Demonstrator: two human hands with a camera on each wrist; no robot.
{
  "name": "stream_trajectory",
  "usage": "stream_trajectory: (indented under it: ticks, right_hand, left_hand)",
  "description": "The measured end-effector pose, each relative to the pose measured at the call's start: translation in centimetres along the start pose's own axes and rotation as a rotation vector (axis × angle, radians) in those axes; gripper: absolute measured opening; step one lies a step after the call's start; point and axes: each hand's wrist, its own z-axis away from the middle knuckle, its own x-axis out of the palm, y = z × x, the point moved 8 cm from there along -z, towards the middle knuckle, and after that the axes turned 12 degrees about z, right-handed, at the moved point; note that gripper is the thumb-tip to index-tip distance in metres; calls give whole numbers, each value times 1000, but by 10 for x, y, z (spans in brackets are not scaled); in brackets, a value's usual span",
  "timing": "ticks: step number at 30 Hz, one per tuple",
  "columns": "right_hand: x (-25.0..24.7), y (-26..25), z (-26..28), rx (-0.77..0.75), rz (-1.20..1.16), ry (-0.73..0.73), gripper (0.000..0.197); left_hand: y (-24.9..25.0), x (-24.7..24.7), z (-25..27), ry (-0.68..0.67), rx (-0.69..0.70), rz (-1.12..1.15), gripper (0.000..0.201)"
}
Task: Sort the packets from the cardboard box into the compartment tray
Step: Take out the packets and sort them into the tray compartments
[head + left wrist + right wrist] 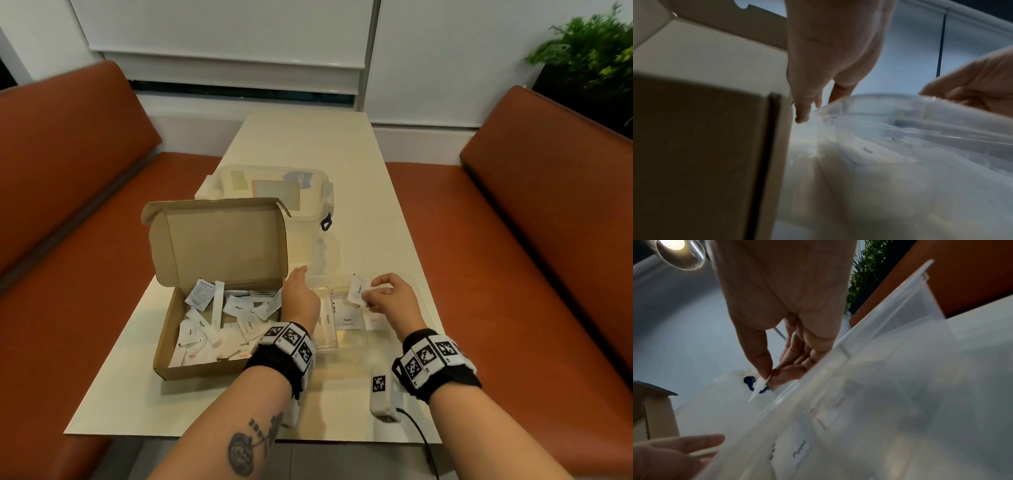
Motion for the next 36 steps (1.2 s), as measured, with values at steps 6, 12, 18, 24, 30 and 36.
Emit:
stream_trajectory:
  ticks: [6, 12, 18, 24, 30, 36]
  right_hand:
    - [8, 3, 4, -26, 68, -81, 57]
    - [14, 0, 5, -35, 192, -92, 10]
    - [28, -1, 3, -90, 515, -156, 11]
    - [31, 3, -3, -156, 842, -115, 13]
    - [44, -2, 1, -330, 1043, -182, 18]
    - [46, -8, 4, -437, 1103, -149, 23]
  left_hand:
    - [-15, 2, 0, -24, -95, -22, 69]
    - [-16, 6, -4, -26, -118, -64, 70]
    - [-19, 7, -5, -15, -111, -94, 72]
    - [-23, 9, -6, -20, -115, -76, 73]
    - [-24, 9, -3, -13, -111, -53, 73]
    - [-24, 9, -3, -15, -109, -47, 74]
